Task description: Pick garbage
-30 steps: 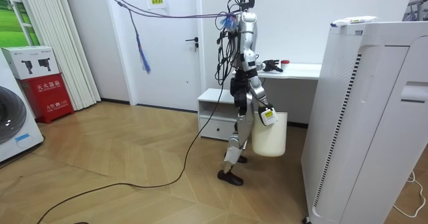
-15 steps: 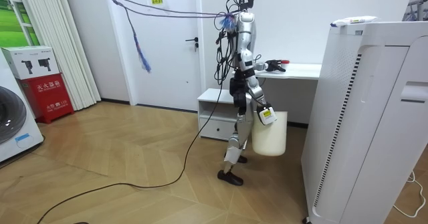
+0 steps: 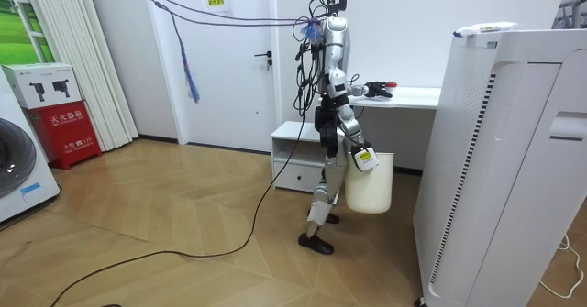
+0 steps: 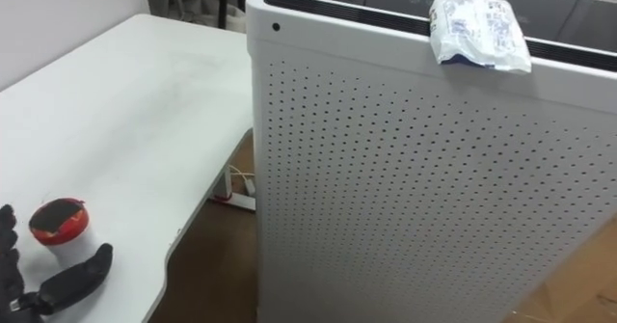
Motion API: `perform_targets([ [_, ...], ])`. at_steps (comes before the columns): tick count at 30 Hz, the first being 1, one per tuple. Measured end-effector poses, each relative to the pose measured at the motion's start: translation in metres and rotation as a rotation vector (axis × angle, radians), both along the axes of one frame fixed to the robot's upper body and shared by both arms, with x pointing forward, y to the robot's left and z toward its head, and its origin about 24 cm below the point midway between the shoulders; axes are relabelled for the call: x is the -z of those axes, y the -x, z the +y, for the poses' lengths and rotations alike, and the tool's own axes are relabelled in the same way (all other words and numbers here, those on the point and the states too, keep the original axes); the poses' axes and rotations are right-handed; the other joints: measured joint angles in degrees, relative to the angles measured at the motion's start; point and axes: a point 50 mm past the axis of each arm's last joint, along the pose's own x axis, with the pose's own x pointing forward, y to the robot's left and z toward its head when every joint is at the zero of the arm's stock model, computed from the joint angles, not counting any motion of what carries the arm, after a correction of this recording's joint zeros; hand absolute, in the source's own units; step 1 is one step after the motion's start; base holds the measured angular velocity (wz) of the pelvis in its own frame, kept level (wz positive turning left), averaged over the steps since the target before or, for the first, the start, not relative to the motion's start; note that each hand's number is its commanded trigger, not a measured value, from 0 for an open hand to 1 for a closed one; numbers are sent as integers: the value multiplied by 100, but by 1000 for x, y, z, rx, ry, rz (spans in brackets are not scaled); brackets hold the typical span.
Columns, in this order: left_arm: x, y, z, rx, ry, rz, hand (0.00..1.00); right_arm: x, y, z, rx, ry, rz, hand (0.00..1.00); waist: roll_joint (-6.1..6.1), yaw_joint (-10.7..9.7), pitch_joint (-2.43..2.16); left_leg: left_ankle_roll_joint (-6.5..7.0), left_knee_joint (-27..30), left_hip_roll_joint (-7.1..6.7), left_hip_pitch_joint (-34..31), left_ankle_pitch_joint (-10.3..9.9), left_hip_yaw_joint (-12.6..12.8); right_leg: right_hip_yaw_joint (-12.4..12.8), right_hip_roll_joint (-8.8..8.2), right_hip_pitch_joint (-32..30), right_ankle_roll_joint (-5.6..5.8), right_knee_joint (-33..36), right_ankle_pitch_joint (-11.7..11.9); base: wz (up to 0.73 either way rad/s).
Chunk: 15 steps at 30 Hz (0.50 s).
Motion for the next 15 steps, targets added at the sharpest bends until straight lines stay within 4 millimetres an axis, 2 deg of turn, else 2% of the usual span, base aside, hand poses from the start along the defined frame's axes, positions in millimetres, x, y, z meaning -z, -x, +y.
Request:
perform_targets([
  [6,-1,-3,5,-27,12,-2,100,0,0,3,1,-6,-2,100,3,-85,2,3,-1,-3,-1,2,11,-3,-5,5,1,3,1,0],
  [13,-1,-5,2,-21,22,-7,100,1,-1,6,-5,-12,-4,100,33,-147,17,3,-2,3,-15,2,45,1,-5,-14,1,3,1,0],
  [15,0,-7,0,-12,23,-2,100,1,-2,7,-11,-12,-4,100,37,-149,17,3,-16,54,-10,2,235,56,-4,-20,1,9,1,-4],
])
